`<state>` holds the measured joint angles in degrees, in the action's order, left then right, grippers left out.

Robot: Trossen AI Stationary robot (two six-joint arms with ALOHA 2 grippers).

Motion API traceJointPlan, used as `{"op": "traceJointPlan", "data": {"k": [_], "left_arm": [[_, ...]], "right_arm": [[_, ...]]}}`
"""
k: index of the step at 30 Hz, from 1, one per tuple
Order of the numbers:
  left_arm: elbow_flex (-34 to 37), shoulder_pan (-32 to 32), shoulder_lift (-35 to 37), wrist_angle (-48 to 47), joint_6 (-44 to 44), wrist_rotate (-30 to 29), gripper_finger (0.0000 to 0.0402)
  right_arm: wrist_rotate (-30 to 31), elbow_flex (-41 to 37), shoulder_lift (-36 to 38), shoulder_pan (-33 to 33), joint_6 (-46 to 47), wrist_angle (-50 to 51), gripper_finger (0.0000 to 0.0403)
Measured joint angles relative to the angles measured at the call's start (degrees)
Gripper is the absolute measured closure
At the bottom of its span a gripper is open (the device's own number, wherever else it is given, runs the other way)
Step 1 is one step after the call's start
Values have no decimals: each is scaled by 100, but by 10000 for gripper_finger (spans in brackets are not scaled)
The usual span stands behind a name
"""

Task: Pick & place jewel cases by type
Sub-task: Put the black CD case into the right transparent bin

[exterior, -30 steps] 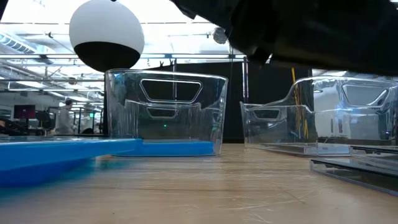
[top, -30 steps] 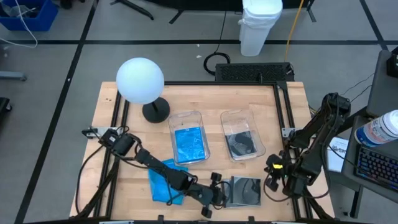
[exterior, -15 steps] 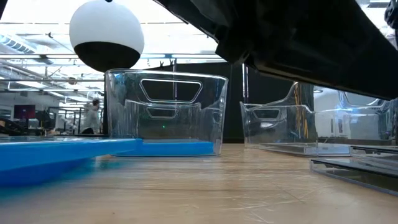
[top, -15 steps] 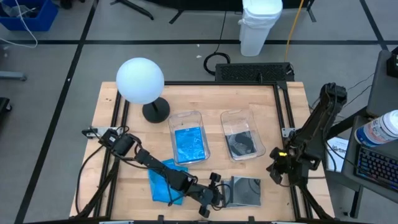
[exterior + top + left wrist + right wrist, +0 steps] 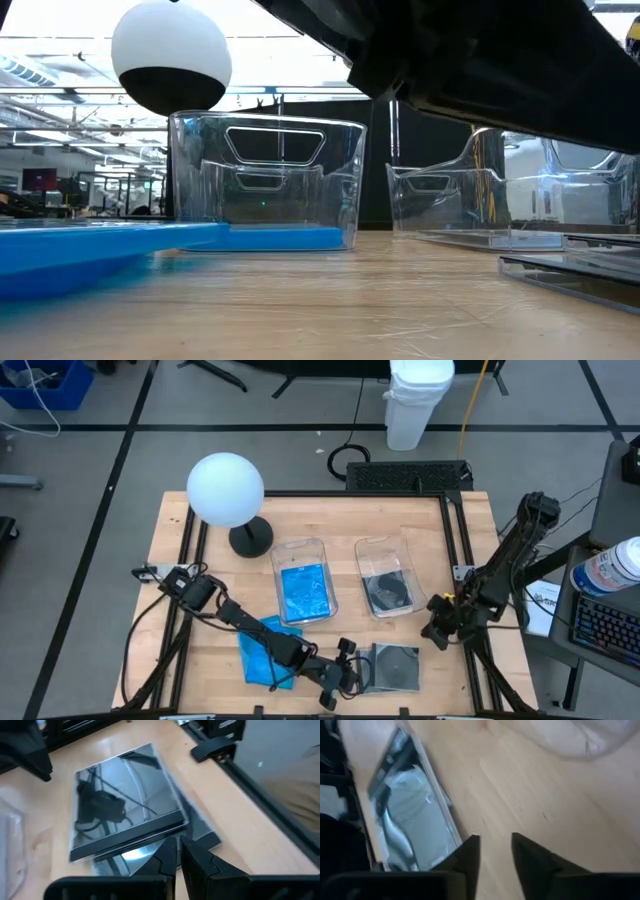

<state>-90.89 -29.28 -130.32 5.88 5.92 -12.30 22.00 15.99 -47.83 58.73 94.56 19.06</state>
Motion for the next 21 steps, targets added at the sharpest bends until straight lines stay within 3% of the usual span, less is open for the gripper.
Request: {"op": "traceJointPlan", "data": {"k": [5, 9, 14, 21], "left_arm": [[2, -5, 0, 121, 41, 281, 371], [2, -42, 0, 181, 72, 289, 371], [4, -152, 2, 378, 137, 308, 371], [4, -197, 4, 382, 273, 296, 371]], "right_arm": [[-599, 0, 15, -172, -44, -68, 216], [-773, -2, 16, -247, -130, -122, 180], [-730, -296, 14, -363, -117, -917, 171], [-699, -729, -199, -436, -97, -1921, 189]]}}
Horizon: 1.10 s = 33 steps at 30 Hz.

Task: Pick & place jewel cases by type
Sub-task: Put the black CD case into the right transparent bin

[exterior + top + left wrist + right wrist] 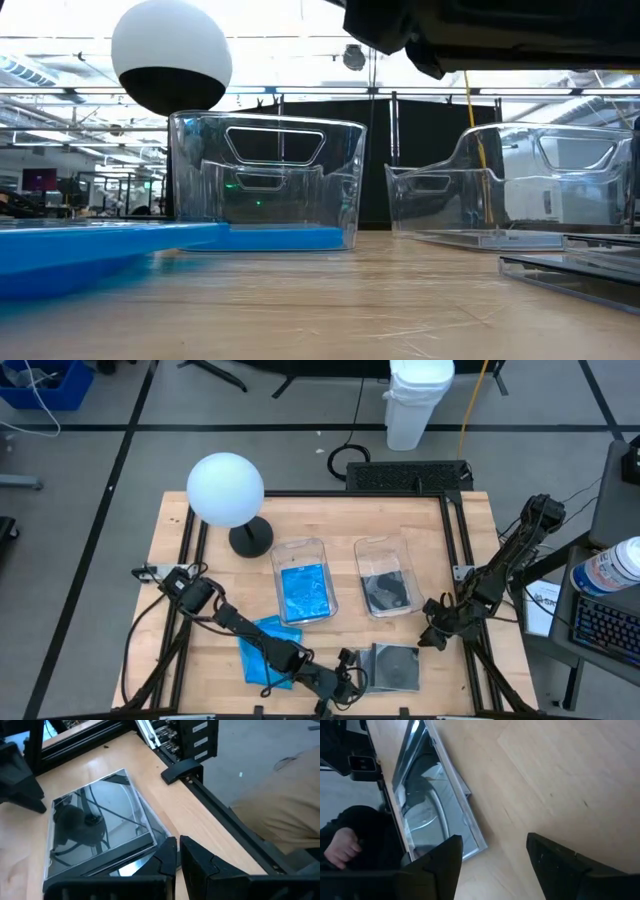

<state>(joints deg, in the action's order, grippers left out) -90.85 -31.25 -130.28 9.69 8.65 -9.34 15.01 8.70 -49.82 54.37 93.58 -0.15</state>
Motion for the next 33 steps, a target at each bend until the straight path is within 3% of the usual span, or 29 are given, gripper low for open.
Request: {"op": "traceJointPlan", "data": {"k": [18, 33], "left_arm": [[-7, 90, -304, 97, -234, -162, 371], [-4, 97, -306, 213, -283, -109, 371]], "right_arm": [[-18, -21, -749, 44, -5, -997, 193], [-542, -14, -1149, 48, -161, -1635, 193]]}}
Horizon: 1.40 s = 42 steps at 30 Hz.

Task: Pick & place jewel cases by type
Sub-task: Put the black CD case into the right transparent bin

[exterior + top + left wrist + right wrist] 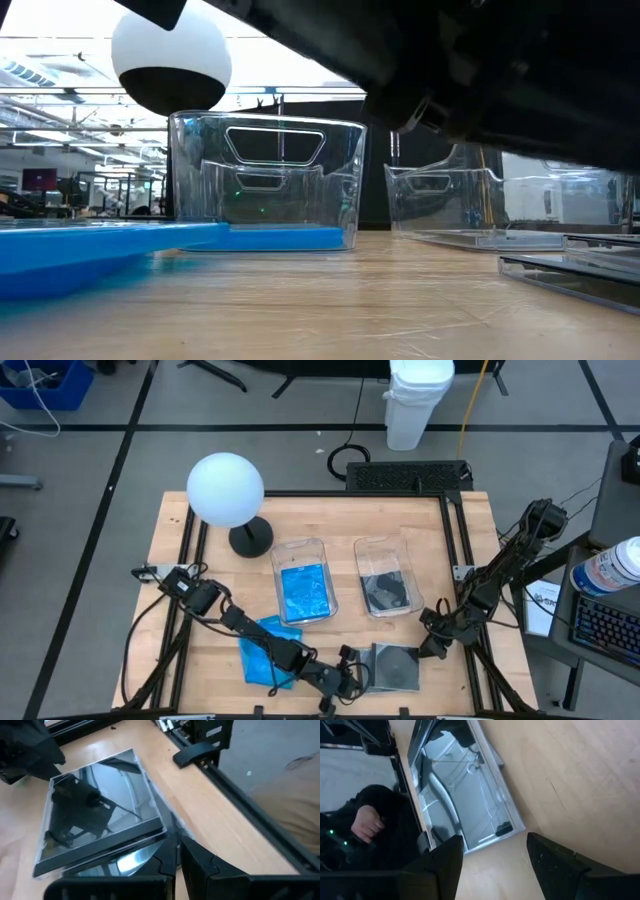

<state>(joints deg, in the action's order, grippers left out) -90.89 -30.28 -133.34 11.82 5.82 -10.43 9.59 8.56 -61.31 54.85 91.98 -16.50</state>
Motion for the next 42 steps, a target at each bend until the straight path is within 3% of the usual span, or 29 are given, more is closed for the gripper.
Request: {"op": "traceJointPlan", "data": {"k": [14, 28, 42], "left_arm": [[-127, 172, -40, 46, -9, 149, 371], [-130, 401, -258, 188, -58, 189, 371], [-129, 549, -307, -28, -249, 197, 371]], "right_arm": [[239, -4, -250, -1, -243, -211, 233], [550, -9, -252, -4, -365, -232, 234], [989, -9, -252, -137, -220, 364, 234]]}}
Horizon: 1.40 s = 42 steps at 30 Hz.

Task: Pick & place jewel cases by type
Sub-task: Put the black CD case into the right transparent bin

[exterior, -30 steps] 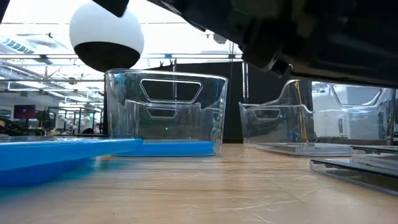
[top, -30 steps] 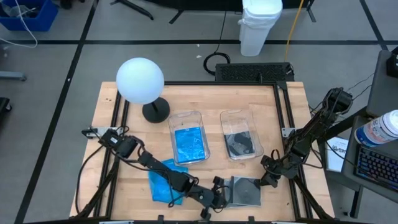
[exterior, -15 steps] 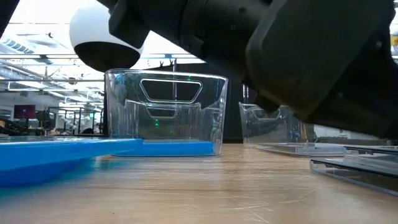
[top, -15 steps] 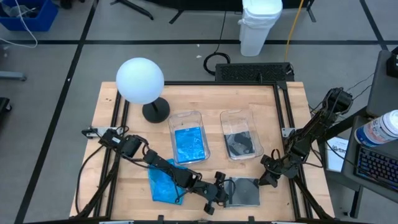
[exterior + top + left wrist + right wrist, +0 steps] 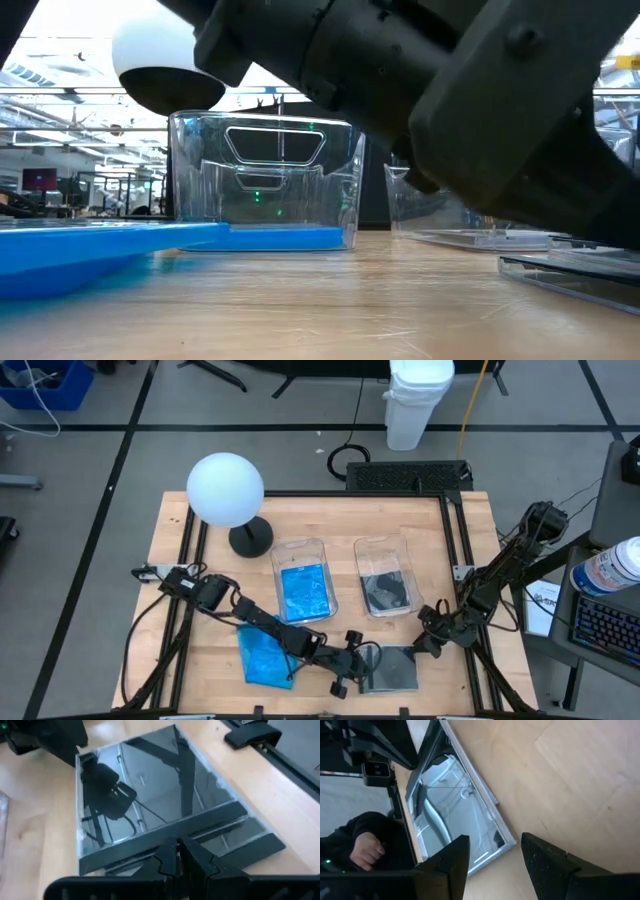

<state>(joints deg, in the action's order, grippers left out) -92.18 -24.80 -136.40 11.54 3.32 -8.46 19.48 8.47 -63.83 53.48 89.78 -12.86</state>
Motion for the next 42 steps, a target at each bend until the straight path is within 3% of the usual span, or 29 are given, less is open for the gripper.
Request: {"op": "traceJointPlan", "data": {"k": [8, 23, 37, 42], "left_arm": [[-7, 105, -187, 252, -108, 157, 371], [-4, 109, -221, 348, -86, 86, 371], [-2, 105, -227, 379, -84, -12, 371], [0, 105, -228, 380, -83, -14, 371]], "right_arm": [[-35, 0, 2, -103, -127, -22, 234], [-1092, -2, -15, -95, -195, -316, 240], [-1133, -2, -17, -90, -257, -317, 391], [-1041, 0, -15, -90, -266, -317, 396]]}}
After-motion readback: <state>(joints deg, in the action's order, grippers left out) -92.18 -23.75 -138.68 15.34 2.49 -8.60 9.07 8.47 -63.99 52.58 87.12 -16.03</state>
